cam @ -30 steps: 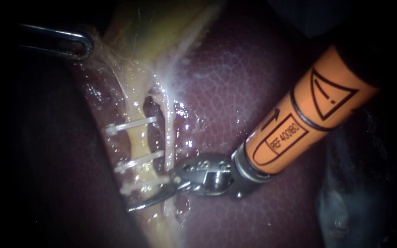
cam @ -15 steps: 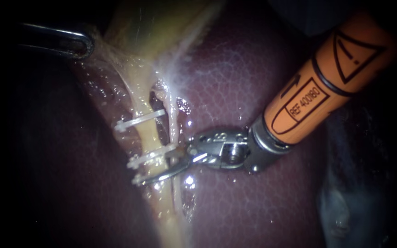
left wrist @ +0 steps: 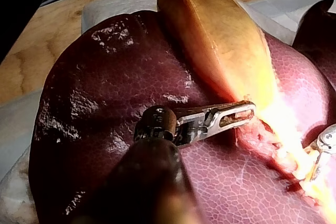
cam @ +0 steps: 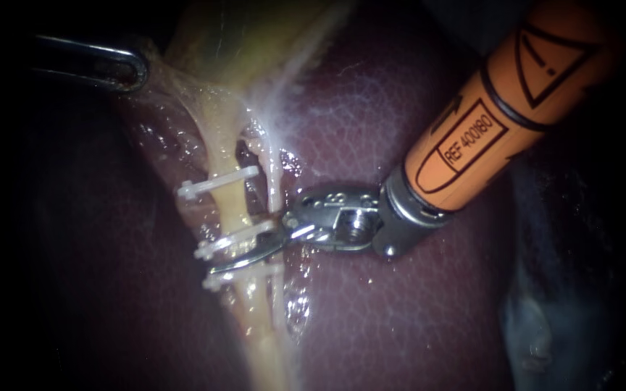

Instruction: Go to the cutting position left tube

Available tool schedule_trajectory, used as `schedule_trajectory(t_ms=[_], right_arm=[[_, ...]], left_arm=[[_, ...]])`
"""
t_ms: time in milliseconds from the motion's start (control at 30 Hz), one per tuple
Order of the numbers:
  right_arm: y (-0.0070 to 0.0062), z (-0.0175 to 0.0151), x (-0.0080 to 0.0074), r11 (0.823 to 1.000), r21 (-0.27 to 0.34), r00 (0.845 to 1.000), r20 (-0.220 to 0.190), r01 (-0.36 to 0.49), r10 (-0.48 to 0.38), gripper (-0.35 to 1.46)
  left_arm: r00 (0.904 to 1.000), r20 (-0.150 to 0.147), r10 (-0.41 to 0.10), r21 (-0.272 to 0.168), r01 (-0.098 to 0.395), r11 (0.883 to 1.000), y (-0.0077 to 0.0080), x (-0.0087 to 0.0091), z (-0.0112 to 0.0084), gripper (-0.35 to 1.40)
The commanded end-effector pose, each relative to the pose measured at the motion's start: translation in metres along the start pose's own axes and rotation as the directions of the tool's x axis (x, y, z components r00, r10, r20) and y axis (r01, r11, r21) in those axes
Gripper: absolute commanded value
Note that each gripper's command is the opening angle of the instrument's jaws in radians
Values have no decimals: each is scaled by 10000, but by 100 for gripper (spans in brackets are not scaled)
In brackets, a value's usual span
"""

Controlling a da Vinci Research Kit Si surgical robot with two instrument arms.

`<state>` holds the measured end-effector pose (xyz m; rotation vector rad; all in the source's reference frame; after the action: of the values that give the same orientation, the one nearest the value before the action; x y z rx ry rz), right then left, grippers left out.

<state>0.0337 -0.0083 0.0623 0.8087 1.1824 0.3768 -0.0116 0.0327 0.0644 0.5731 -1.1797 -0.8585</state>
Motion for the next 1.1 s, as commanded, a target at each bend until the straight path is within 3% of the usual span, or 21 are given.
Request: schedule_trajectory(t_ms=[33, 367, 533, 733, 1100], right_arm=[[0, 0, 1, 10000, -20, 10000, -6, -23, 23, 140], [0, 1, 2, 9998, 195, 10000, 37, -25, 25, 140], [-7, -3, -5, 9983, 578, 9999, 102, 87, -93, 140], [-16, -15, -12, 9966, 820, 9987, 510, -47, 5, 139], [-19, -32, -15, 9948, 978, 9981, 563, -290, 235, 139]], left_arm=[[10000, -1, 0, -2, 0, 10000, 0, 0, 0, -35], [10000, -1, 0, -2, 0, 10000, 0, 0, 0, -35], [10000, -2, 1, 0, -1, 10000, 0, 0, -1, -35], [10000, -3, 1, 2, -1, 10000, 0, 0, -1, -35], [10000, -4, 2, 4, -2, 10000, 0, 0, -2, -35]])
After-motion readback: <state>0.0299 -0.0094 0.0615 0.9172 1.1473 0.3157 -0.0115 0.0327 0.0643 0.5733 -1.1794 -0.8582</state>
